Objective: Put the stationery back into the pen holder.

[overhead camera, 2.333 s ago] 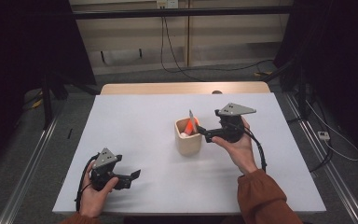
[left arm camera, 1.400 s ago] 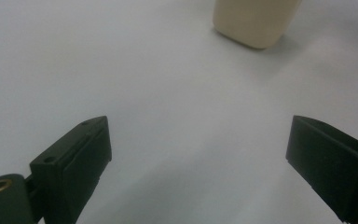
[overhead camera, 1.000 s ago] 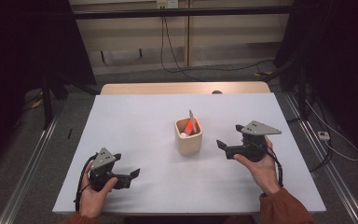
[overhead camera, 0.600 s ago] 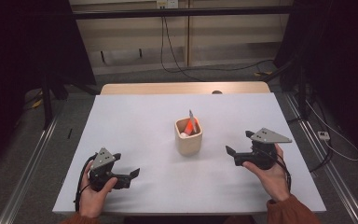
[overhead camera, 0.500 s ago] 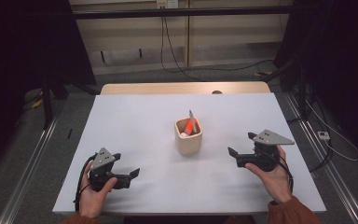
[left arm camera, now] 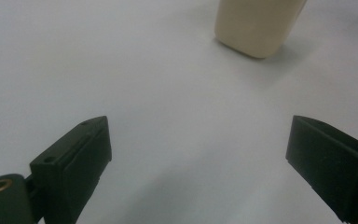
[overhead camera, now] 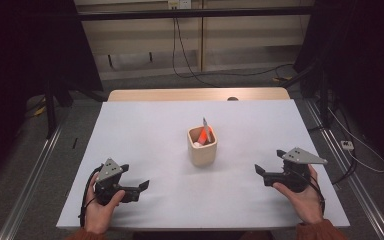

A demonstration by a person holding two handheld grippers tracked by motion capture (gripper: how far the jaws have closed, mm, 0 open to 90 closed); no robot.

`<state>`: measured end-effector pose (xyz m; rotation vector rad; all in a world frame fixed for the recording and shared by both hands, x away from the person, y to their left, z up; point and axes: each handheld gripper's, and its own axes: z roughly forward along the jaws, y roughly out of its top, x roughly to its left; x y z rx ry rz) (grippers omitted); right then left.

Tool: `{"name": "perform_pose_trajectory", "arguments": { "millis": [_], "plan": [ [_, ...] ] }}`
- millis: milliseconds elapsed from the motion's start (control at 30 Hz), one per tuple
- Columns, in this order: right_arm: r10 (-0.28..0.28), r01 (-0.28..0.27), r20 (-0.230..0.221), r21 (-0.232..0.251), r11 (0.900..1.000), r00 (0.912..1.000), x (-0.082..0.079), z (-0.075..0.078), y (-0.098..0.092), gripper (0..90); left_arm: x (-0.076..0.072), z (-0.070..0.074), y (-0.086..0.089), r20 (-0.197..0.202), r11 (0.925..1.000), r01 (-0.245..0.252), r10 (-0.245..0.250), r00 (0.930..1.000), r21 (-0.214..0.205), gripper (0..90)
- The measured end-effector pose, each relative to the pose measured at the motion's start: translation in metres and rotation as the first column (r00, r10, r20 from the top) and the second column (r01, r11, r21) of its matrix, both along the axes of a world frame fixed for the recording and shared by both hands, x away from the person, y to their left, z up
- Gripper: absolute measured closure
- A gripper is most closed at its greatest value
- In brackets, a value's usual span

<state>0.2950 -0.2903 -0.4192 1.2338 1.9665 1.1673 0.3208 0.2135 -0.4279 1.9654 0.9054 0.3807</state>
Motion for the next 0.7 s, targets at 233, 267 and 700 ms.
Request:
{"name": "perform_pose_trajectory", "arguments": {
  "millis": [233, 267, 700],
  "plan": [
    [-0.031, 0.031, 0.005, 0.009, 0.9995, 0.9995, -0.008, -0.002, -0.008, 8.0, 0.000, 0.000, 0.000, -0.007, 1.0000, -0.002, 0.002, 1.0000, -0.003, 6.6],
    [-0.032, 0.032, 0.006, 0.005, 0.9995, 0.9995, -0.009, -0.003, -0.009, 7.9, 0.000, 0.000, 0.000, -0.005, 1.0000, -0.003, 0.003, 1.0000, -0.001, 6.6],
    [-0.078, 0.079, -0.006, 0.023, 0.9967, 0.9969, -0.018, -0.016, -0.019, 7.3, 0.002, -0.001, 0.002, -0.012, 0.9998, -0.018, 0.018, 0.9998, 0.009, 6.5]
  ]
}}
